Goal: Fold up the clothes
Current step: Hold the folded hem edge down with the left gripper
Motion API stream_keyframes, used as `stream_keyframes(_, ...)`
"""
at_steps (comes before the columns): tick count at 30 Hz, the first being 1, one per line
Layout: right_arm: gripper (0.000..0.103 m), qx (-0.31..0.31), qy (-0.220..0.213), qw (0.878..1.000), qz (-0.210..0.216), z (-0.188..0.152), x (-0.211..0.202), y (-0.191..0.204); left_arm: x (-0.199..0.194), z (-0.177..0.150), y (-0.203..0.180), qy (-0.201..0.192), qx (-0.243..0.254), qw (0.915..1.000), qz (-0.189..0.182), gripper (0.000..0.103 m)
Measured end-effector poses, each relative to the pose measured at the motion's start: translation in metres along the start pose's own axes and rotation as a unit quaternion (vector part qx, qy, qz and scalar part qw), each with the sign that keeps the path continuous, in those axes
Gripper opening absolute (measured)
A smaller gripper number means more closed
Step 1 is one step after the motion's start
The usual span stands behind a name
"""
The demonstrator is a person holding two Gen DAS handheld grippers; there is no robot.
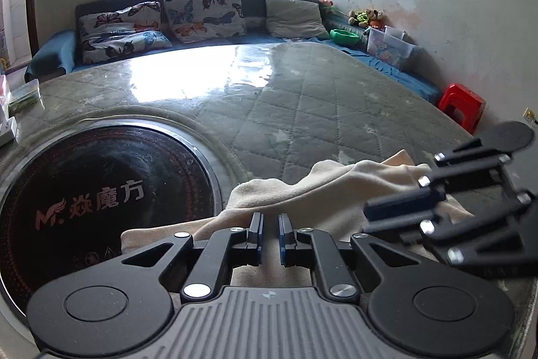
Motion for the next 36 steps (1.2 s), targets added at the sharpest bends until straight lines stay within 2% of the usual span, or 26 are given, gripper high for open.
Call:
stream_keyframes(8,0.015,-0.04,0.01,0.999,0.014,-0.031,-0.033,0.029,-0.005,-0.002,0.0,-0.006,0.002,0.9999,0.012,0.011)
stream_keyframes(15,0.016,0.013,-0.007,1.0,-0.018,-0.046,-0.065,0.005,-0.041,-0.013,-0.018,-0.026,0.037,0.999,-0.001,0.01)
stream_keyframes(20,0.016,0.034,0.013,0.999,-0.033,-0.062,-0.063,-0.011,-0.064,-0.037,-0.026,-0.021,0.048,0.9986,-0.012,0.01)
stream_keyframes(26,0.016,0.042,-0.011,0.998,-0.037,-0.047,-0.062,-0.021,-0.074,-0.057,-0.021,-0.015,0.029,0.9994,-0.006,0.01)
stream_keyframes(32,0.015,0.068,0.011,0.997,-0.045,-0.047,-0.038,-0.042,-0.082,-0.058,-0.008,-0.025,-0.008,0.9996,-0.013,0.01)
stream_keyframes(36,0.017,0.065,-0.002,0.997,-0.05,-0.038,-0.041,-0.043,-0.084,-0.051,0.0,-0.036,-0.028,0.9988,-0.019,0.01)
Point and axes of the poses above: each gripper's, at about its wrist camera, not at the fingertips, and x roughly the way its jaws point, y to its left, z to its top, the point moved 6 cm from there along x, roughly the way its jaws point, and after that the axes turned 5 degrees about -z, right-handed, at the moved point
